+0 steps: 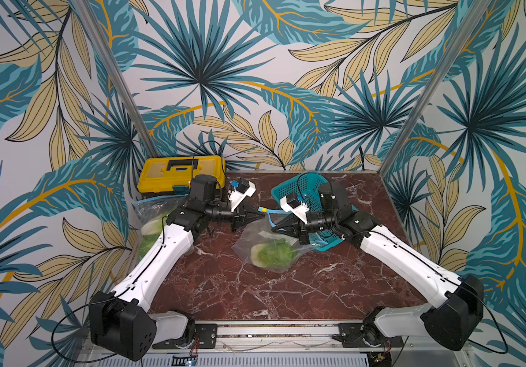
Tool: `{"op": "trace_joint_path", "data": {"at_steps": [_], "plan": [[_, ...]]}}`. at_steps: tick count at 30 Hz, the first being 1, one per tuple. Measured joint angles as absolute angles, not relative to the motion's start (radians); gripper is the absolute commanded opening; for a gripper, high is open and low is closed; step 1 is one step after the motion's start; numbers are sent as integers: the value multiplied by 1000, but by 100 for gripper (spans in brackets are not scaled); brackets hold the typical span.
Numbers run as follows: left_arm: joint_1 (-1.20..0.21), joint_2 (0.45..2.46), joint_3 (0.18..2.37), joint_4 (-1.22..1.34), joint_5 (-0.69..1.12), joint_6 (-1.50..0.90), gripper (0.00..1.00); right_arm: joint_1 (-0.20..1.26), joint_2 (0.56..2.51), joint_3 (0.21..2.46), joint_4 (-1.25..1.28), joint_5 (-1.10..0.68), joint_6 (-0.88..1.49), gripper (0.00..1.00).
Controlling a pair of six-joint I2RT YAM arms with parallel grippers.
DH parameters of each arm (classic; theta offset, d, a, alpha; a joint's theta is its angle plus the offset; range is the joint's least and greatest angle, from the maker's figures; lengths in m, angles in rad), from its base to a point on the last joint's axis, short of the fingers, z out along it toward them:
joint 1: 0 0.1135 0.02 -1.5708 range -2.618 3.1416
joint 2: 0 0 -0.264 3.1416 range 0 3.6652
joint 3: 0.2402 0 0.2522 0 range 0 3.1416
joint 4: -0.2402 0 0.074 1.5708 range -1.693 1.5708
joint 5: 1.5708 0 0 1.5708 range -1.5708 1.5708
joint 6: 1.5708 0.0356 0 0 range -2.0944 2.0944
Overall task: Put the chinese cabbages into a zipper bag and zip it
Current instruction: Adjust the zipper food storage bag at the center of the board, then zip the zipper on the zipper food storage bag.
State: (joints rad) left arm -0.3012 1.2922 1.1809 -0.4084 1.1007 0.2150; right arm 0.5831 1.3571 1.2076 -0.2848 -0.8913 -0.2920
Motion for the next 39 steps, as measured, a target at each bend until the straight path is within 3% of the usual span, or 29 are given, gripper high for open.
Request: {"op": "trace_joint_path", "data": {"at_steps": [1, 4, 6, 8, 19, 32, 39], "plan": [[-301, 1290, 1181, -408, 1100, 215, 0, 583, 1357, 1205, -285, -891, -292, 1], [-300, 1269, 1181, -410, 1081, 211, 0, 581, 1355, 1198, -285, -868, -287, 37], [-300, 1246, 1181, -410, 1056, 204, 0, 581, 1347, 1196, -290, -822, -278, 48], [-300, 1225, 1181, -410, 1031, 194, 0, 581, 1335, 1212, -317, -764, -266, 52], [-324, 1198, 1209, -423, 942, 130, 0, 652, 1396, 1664, -688, -409, -221, 55], [-360, 1223, 1261, -498, 927, 142, 0, 673, 1632, 1923, -887, -500, -322, 57], [-362, 1227, 1265, -516, 931, 153, 0, 673, 1652, 1972, -933, -566, -361, 45]]}}
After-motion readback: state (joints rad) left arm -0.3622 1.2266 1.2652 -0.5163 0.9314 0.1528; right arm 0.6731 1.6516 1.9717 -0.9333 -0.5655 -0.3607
